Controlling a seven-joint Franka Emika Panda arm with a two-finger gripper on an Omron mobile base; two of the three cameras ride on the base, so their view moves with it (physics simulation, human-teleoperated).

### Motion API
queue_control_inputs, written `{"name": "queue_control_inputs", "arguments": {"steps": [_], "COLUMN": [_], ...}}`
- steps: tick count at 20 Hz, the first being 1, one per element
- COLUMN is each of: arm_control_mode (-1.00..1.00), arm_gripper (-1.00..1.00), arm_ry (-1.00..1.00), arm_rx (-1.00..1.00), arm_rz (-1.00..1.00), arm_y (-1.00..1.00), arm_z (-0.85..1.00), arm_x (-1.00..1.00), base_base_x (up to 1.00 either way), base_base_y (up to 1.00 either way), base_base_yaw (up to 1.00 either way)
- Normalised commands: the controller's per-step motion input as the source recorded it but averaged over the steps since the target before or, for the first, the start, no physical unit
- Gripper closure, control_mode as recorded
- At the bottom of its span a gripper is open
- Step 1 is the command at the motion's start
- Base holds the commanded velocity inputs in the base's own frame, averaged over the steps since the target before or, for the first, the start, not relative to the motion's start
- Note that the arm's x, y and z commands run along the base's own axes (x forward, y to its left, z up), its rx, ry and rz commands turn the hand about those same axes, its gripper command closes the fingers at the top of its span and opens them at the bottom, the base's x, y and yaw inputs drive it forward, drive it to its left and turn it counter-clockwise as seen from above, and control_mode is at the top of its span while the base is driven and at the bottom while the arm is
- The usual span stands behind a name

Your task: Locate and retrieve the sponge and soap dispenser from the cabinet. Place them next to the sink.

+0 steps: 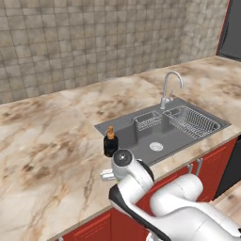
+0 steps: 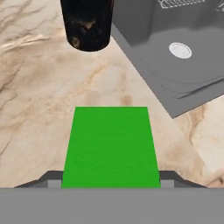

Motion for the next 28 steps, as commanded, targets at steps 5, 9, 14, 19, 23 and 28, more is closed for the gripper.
{"name": "queue_control_inputs", "arguments": {"steps": [5,9,14,19,23,28], "arm_control_mode": [-1.0,-1.0,-1.0,-1.0,-1.0,-1.0], "arm_gripper": [-1.0,-1.0,-1.0,-1.0,-1.0,-1.0], "arm_ry": [0.11,0.04,0.01,0.03,0.08,0.01], "arm_rx": [0.01,0.01,0.02,0.02,0.07,0.11], "arm_rz": [-0.1,-0.08,-0.08,-0.07,0.0,0.0], "arm_y": [-0.18,-0.13,-0.08,-0.03,0.0,0.0], "arm_z": [-0.32,-0.27,-0.26,-0.18,0.46,0.93], "arm_x": [0.0,0.0,0.02,0.1,0.0,-0.02], "base_base_x": [0.0,0.0,0.0,0.0,0.0,0.0], "base_base_y": [0.0,0.0,0.0,0.0,0.0,0.0], "base_base_yaw": [0.0,0.0,0.0,0.0,0.0,0.0]}}
